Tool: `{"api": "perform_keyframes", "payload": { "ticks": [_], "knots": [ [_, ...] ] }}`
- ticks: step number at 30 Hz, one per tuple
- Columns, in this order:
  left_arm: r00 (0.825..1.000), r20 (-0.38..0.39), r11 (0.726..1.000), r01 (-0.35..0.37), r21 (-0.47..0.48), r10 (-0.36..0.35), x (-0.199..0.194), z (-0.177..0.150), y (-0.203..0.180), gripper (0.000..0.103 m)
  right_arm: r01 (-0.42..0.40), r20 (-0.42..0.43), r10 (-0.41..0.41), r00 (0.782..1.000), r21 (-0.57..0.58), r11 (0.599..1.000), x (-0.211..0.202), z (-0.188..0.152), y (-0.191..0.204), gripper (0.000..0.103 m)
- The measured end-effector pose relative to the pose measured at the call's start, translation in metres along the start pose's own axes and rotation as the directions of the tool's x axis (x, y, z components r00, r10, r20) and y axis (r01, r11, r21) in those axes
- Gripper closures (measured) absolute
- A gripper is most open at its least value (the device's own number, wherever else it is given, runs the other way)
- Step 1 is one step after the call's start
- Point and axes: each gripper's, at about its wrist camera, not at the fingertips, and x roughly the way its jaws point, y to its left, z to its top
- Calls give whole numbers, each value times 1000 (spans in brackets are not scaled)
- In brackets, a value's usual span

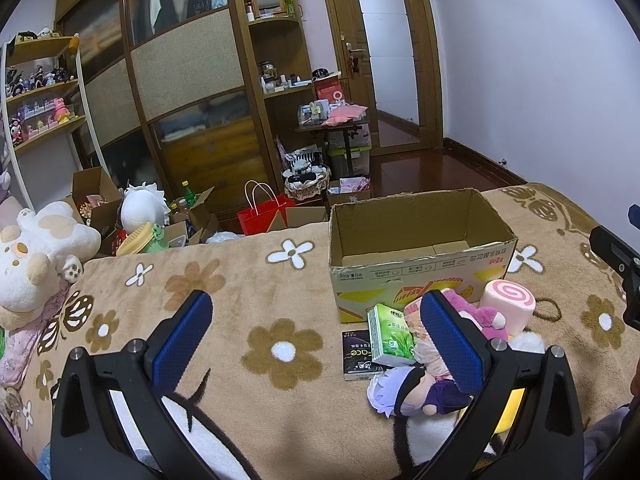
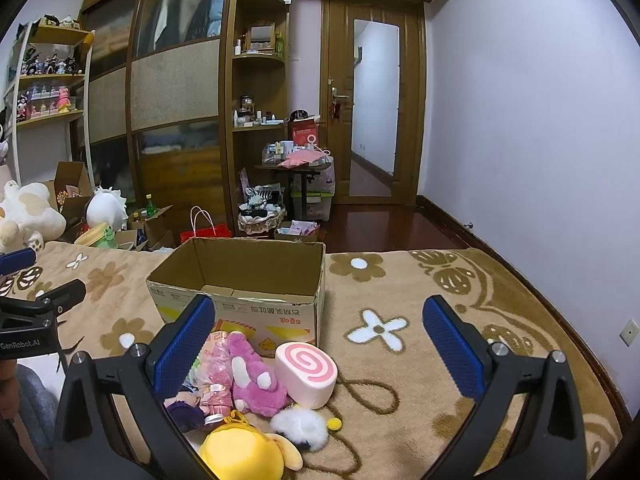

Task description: Organize soft objects

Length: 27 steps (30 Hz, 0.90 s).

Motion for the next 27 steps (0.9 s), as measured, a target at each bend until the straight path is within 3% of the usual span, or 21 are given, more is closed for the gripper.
{"api": "perform_keyframes", "payload": {
  "ticks": [10, 18, 27],
  "knots": [
    [1000, -19, 999, 23, -27, -23, 2, 1, 10, 0, -2, -20, 2, 1000, -3, 1000, 6, -4, -1, 0],
    [1000, 24, 1000, 8, 18, -8, 7, 16, 1, 0, -8, -73, 7, 997, -15, 1000, 23, -6, -1, 0],
    [996, -82, 998, 44, -37, -46, 44, 26, 7, 0, 6, -137, 2, 991, 60, 998, 54, -6, -15, 0]
  ]
}}
